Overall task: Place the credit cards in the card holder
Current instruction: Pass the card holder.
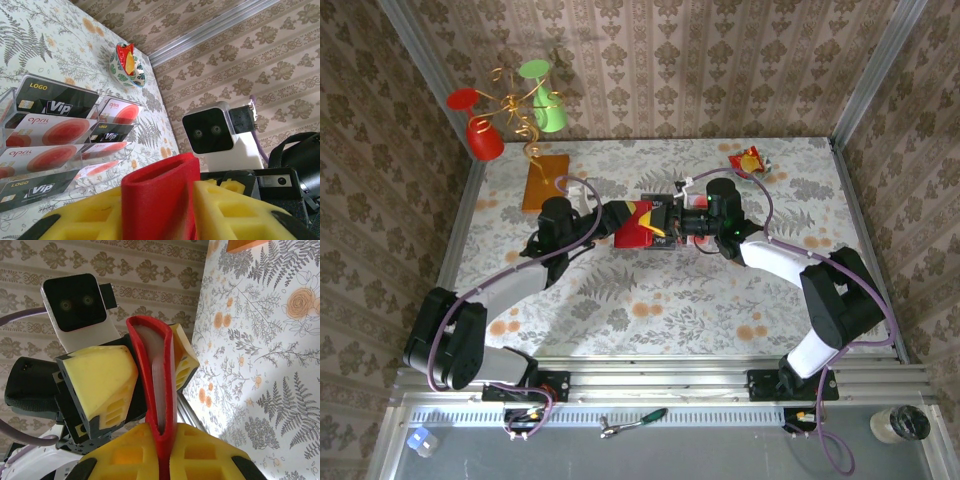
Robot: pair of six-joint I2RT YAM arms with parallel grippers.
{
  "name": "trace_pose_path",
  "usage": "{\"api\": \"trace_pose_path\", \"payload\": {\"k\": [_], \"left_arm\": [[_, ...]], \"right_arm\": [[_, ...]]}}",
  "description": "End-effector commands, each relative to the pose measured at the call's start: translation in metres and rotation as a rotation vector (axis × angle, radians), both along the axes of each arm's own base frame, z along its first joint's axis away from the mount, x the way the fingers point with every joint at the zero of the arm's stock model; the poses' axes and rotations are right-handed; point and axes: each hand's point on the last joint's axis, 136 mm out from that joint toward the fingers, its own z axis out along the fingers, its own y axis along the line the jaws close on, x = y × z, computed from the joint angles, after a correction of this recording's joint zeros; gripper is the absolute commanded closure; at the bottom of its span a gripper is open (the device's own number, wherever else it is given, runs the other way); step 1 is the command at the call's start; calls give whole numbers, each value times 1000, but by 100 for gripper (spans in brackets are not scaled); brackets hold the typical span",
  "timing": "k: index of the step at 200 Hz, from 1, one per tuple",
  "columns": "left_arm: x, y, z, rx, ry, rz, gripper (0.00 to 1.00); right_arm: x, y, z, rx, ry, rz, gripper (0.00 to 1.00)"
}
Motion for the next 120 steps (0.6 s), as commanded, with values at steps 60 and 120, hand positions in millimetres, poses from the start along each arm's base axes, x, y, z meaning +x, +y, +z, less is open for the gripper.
{"api": "trace_pose_path", "payload": {"k": [60, 120], "left_arm": [[-2, 4, 18, -36, -54, 6, 100], [2, 8, 15, 12, -51, 76, 100]], "right_arm": [[6, -8, -7, -13, 20, -22, 70], [-6, -57, -11, -447, -141, -181, 46]]}}
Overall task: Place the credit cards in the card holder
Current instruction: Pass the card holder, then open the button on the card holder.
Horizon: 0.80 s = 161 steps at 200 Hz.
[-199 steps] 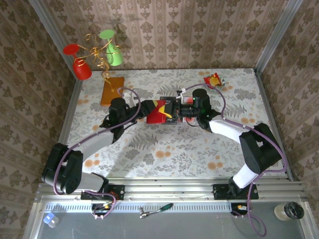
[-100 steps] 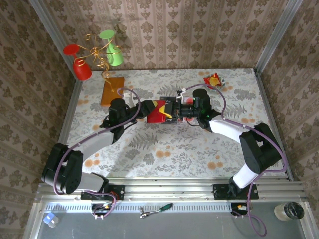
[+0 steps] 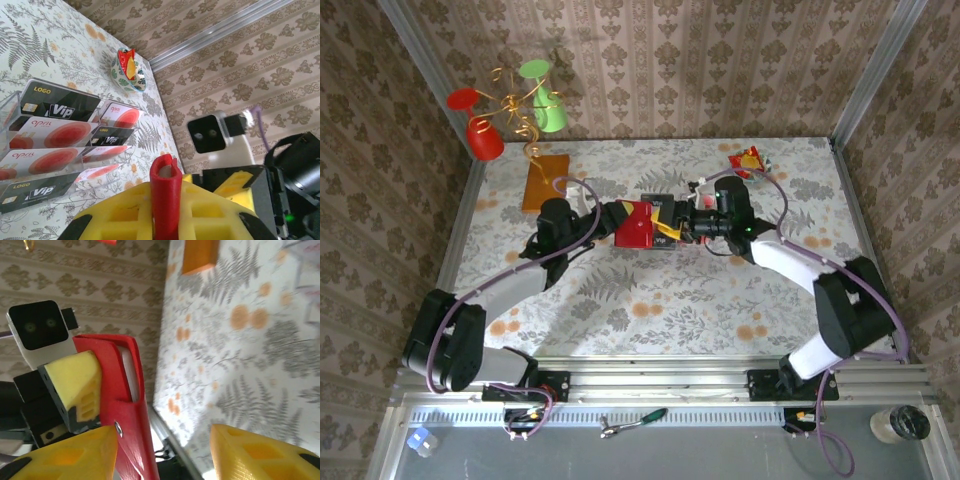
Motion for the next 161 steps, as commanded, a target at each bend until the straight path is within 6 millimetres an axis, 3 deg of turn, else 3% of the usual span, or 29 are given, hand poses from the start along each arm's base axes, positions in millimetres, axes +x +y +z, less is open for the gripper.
{"api": "trace_pose_path", "payload": {"k": [1, 42, 62, 161], "left_arm": [[0, 3, 12, 20, -45, 45, 100], [-1, -5, 7, 71, -33, 92, 100], [-2, -9, 7, 77, -28, 104, 100], [-2, -22, 9, 44, -7, 99, 100]], "right_arm": [[-11, -23, 3, -283, -120, -58, 46], [-22, -30, 20, -485, -234, -132, 43], [-24, -25, 23, -559, -274, -137, 35], [-18, 19, 1, -655, -302, -58, 35]]}}
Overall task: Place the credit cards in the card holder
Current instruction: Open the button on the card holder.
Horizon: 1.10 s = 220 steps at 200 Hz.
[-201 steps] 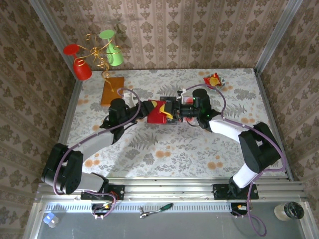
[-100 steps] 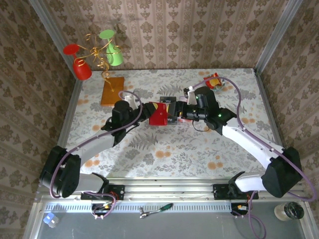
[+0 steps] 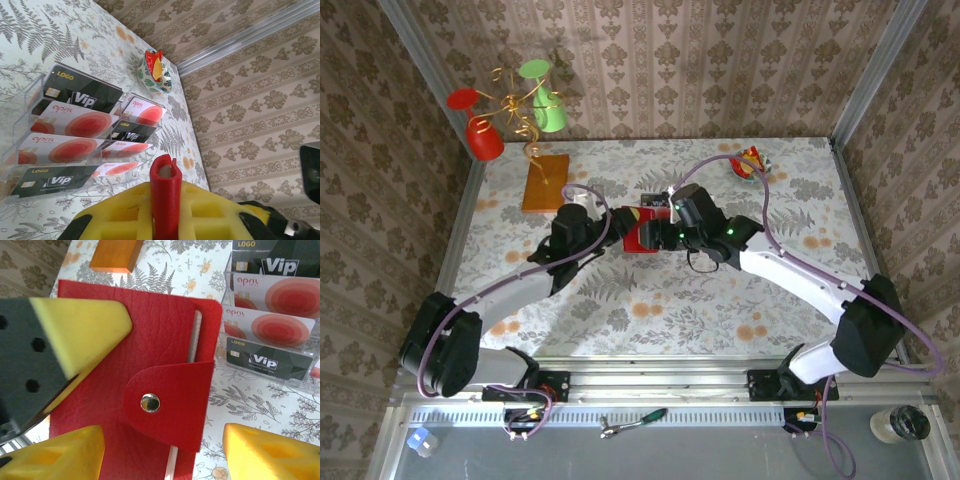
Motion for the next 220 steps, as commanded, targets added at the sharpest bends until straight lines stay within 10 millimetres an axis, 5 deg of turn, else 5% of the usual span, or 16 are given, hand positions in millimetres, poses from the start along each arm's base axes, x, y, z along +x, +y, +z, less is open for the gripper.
{"api": "trace_pose_path", "payload": {"k": [1, 39, 94, 137, 173, 220], "left_arm": [[5, -7, 23, -43, -44, 4, 100], [4, -9, 23, -45, -43, 1, 100], [3, -12, 28, -57, -50, -11, 100], [-1, -14, 25, -59, -41, -24, 100], [-2, -14, 27, -67, -50, -32, 100], [0, -20, 45, -122, -98, -135, 100]], "right_arm": [[9, 4, 6, -32, -34, -10, 35], [13, 5, -5, -90, -29, -41, 39], [17, -55, -54, -266, 0, -244, 43], [14, -124, -74, -240, 45, -434, 46], [-1, -142, -33, -81, 0, -427, 46], [-18, -75, 29, 311, 9, -144, 34]]}}
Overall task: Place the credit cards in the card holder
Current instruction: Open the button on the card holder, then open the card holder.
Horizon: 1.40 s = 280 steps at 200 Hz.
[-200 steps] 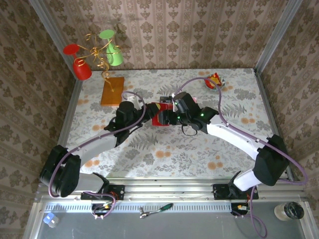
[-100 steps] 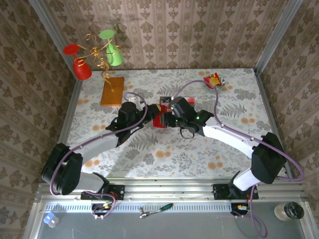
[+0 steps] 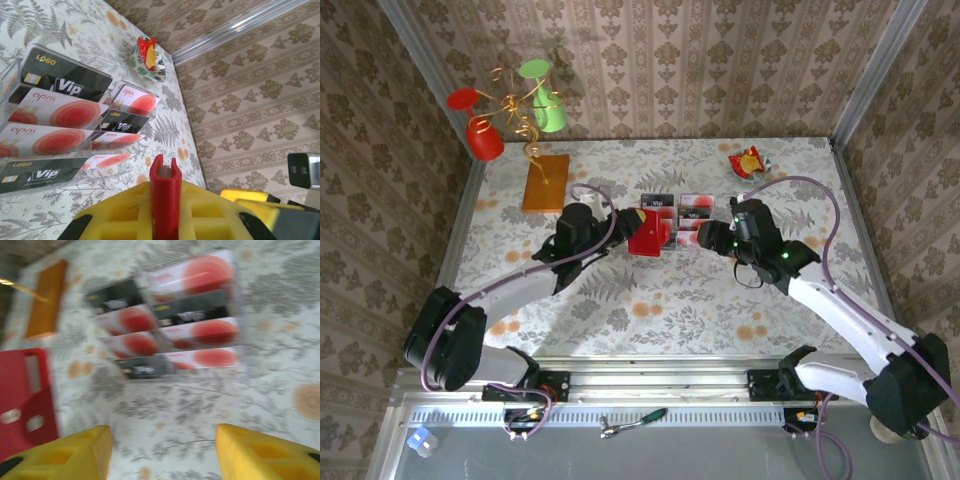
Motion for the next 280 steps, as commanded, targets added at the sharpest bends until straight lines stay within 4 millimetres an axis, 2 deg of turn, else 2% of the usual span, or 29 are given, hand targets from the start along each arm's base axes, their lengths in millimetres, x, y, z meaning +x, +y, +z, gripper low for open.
{"api": "trace_pose_path", "payload": {"k": [1, 20, 46, 67, 95, 117, 172, 230, 280], "left_arm": [[2, -9, 46, -109, -108, -83, 100], [2, -12, 54, -154, -122, -115, 100], [2, -12, 58, -165, -130, -120, 100], [1, -11, 61, -172, -134, -118, 100], [-1, -9, 63, -186, -134, -111, 100], [-1, -7, 64, -210, -126, -103, 100], [2, -6, 74, -289, -123, -95, 100], [4, -5, 81, -315, -125, -90, 100], [4, -5, 82, -334, -123, -88, 100]], "right_arm": [[-10, 50, 30, 244, -5, 197, 33], [-10, 76, 45, 352, -25, 269, 23], [-8, 103, 54, 379, -38, 325, 22], [1, 113, 49, 369, -35, 316, 24], [18, 109, 41, 358, -57, 272, 29], [26, 103, 36, 388, -65, 254, 41], [26, 94, 32, 443, -71, 260, 64], [22, 94, 38, 491, -83, 302, 66], [17, 99, 58, 577, -118, 389, 66]]}}
